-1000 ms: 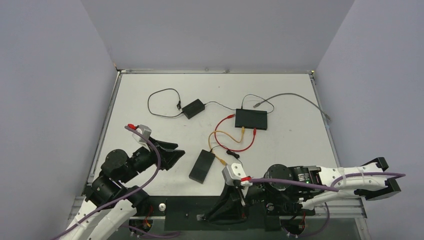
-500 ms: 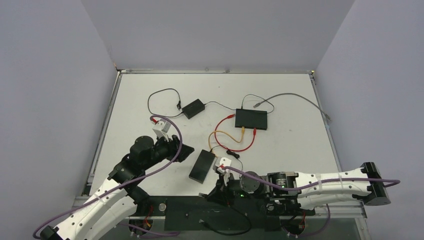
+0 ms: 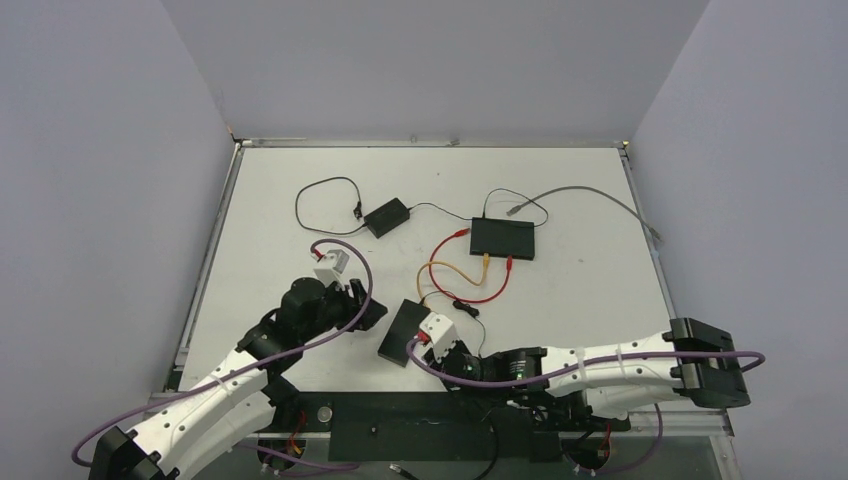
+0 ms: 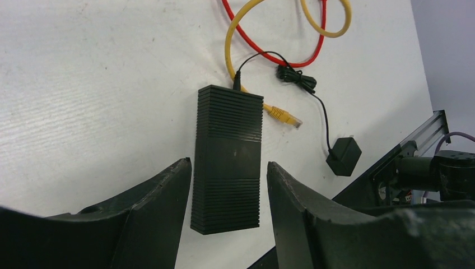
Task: Insert the plug into the switch port
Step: Insert the connector into the switch port.
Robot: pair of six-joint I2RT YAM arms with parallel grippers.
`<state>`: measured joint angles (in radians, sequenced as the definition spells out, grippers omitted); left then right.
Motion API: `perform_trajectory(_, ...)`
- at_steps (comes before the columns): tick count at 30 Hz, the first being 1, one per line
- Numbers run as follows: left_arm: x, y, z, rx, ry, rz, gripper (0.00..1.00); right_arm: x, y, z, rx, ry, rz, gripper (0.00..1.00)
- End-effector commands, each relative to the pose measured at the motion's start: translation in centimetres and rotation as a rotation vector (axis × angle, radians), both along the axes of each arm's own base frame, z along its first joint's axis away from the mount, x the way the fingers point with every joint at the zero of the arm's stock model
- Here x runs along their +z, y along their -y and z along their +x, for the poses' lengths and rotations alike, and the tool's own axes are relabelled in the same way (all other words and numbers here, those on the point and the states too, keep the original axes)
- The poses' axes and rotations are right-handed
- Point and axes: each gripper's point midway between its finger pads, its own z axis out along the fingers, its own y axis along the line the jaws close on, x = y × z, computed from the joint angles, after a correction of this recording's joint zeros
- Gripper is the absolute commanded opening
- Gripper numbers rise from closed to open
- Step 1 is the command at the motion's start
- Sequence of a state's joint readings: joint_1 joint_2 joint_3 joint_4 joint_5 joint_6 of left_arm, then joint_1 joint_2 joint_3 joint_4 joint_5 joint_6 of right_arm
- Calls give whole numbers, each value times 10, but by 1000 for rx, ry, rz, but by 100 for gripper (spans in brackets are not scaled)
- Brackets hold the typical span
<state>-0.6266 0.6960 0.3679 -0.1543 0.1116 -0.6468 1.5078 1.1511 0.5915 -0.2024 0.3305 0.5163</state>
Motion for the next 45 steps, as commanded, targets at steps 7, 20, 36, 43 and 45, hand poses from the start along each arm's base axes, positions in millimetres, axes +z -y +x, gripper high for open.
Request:
perform_trajectory(7, -14, 3, -1, 18, -33, -48, 50, -31, 3, 30, -137, 199, -20, 0)
perform_trajectory(20, -44, 7, -12, -25, -135, -31, 50, -46, -20, 26, -40, 300, -1, 0)
perform_trajectory(36, -53, 17, -23, -105, -191, -53, 49, -48, -34, 18, -14, 366, 30, 0)
perform_trajectory(43, -61, 18, -29, -126, -229, -53, 49, -47, -38, 17, -26, 374, 63, 0)
perform_trajectory(45, -62, 19, -31, -130, -235, -53, 49, -46, -39, 17, -30, 378, 73, 0)
